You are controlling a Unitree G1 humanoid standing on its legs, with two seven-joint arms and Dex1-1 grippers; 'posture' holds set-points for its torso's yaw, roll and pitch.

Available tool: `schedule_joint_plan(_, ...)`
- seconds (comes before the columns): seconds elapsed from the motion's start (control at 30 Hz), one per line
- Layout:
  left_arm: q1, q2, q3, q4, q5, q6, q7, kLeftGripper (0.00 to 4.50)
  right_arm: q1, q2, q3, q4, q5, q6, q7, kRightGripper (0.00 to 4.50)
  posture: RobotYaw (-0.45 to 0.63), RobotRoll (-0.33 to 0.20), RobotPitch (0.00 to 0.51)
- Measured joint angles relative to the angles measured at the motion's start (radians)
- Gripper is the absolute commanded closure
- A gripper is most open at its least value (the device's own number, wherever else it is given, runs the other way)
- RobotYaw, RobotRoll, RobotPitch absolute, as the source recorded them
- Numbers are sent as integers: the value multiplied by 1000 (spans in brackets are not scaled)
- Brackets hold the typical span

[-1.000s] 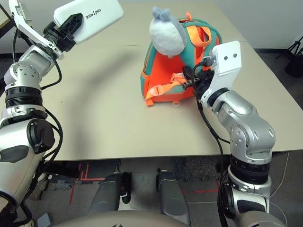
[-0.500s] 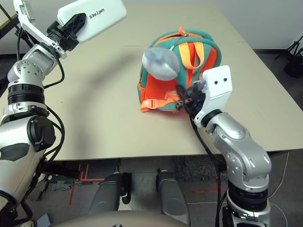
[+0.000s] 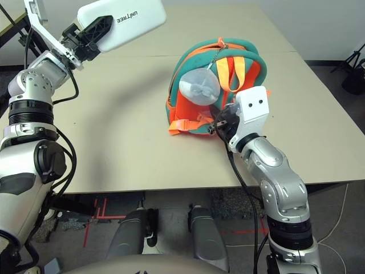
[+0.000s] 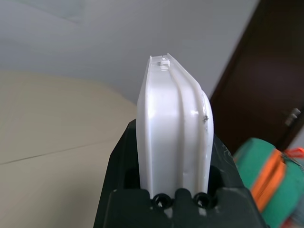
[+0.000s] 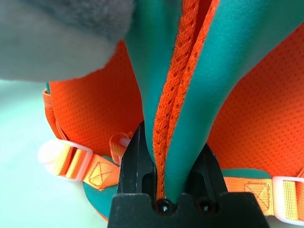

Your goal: Put the pencil case into the backpack and zip it.

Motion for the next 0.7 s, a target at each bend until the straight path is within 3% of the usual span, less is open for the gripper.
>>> schedule_joint_plan(0.33, -108, 84, -80, -13, 24, 34, -203, 3270, 0, -2, 0, 39, -2, -29, 18, 4123, -236, 0, 107)
schedule_joint_plan(0.7, -108, 151, -149, -16, 63, 96, -376, 3270, -1, -4, 0, 78, -4, -56, 29, 4123, -229, 0, 108)
